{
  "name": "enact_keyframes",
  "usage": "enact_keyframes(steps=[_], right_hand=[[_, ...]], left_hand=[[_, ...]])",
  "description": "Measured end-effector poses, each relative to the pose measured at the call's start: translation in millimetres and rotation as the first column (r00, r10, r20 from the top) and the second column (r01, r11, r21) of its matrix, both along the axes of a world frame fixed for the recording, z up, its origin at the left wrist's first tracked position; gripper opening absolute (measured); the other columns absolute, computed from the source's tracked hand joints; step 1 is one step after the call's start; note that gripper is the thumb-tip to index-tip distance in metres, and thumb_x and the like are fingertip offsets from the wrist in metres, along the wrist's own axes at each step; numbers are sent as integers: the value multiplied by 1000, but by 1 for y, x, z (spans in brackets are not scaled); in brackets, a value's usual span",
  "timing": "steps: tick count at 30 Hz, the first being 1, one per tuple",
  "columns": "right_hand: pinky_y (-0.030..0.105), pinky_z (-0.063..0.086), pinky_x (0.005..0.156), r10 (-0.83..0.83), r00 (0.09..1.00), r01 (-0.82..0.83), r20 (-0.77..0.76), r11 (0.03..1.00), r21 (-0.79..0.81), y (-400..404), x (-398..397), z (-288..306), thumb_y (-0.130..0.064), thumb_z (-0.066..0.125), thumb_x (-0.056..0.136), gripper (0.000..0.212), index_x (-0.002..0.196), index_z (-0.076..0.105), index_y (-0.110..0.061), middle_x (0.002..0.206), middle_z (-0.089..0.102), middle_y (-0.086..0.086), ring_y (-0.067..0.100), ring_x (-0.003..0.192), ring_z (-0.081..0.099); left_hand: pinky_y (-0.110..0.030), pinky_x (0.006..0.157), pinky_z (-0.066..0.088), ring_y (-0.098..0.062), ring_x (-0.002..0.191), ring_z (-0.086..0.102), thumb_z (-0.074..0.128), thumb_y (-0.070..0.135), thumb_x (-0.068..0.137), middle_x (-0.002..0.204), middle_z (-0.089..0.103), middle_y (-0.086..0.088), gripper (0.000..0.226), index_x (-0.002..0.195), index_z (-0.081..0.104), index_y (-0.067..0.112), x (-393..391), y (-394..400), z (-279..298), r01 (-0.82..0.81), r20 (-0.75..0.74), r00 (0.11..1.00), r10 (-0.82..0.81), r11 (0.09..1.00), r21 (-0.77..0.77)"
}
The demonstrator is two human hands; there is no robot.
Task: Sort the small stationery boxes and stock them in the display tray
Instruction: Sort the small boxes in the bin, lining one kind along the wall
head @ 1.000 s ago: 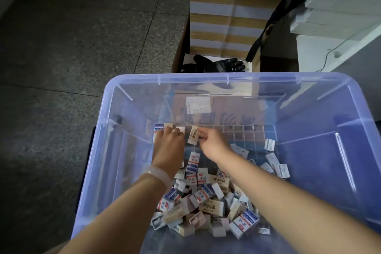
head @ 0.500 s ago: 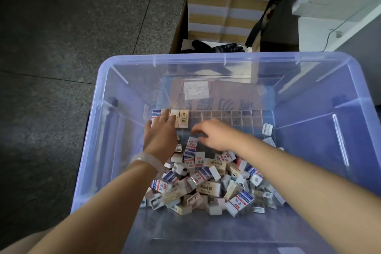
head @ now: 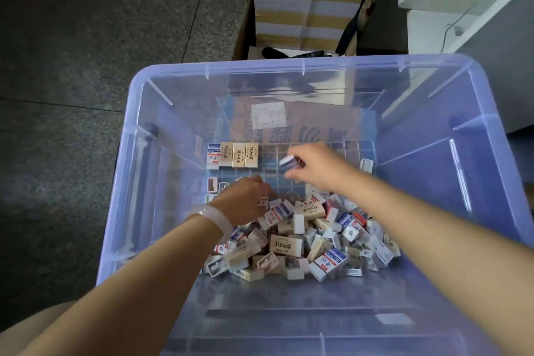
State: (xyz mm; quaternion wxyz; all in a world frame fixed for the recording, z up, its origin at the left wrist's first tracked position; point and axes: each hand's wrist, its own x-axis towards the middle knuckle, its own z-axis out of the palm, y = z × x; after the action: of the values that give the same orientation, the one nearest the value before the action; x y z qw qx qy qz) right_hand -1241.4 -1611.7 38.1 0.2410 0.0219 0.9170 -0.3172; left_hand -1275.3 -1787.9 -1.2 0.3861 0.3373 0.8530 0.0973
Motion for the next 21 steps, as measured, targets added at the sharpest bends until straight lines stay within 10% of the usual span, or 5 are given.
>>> enact_keyframes(steps=[7, 15, 21], right_hand=[[26, 28, 52, 140, 980, -149, 140, 987, 57, 33, 9, 13, -29, 63, 88, 33, 67, 38, -22, 67, 45, -5, 12, 60, 41], [26, 27, 53, 217, 926, -190, 308, 975, -117, 13, 25, -10, -32, 60, 90, 37, 61, 39, -20, 61, 40, -5, 10, 54, 35], [24, 37, 59, 253, 894, -212, 371, 966, -146, 4, 23, -12, -29, 55, 92, 11, 94, 65, -24, 70, 52, -10, 5, 62, 46]], left_hand=[[-39, 98, 43, -26, 114, 47, 57, 12, 89, 123, 47, -7, 58, 141, 41, 32, 2, 20, -5, 156, 39, 987, -153, 984, -86], [-39, 90, 50, -26, 97, 61, 52, 20, 92, 111, 58, -7, 35, 127, 54, 21, 2, 21, -6, 79, 139, 988, -66, 993, -90], [-28, 70, 48, -16, 78, 59, 54, 18, 92, 98, 58, -1, 18, 109, 48, 18, 3, 21, -6, 6, 203, 979, 7, 998, -64]])
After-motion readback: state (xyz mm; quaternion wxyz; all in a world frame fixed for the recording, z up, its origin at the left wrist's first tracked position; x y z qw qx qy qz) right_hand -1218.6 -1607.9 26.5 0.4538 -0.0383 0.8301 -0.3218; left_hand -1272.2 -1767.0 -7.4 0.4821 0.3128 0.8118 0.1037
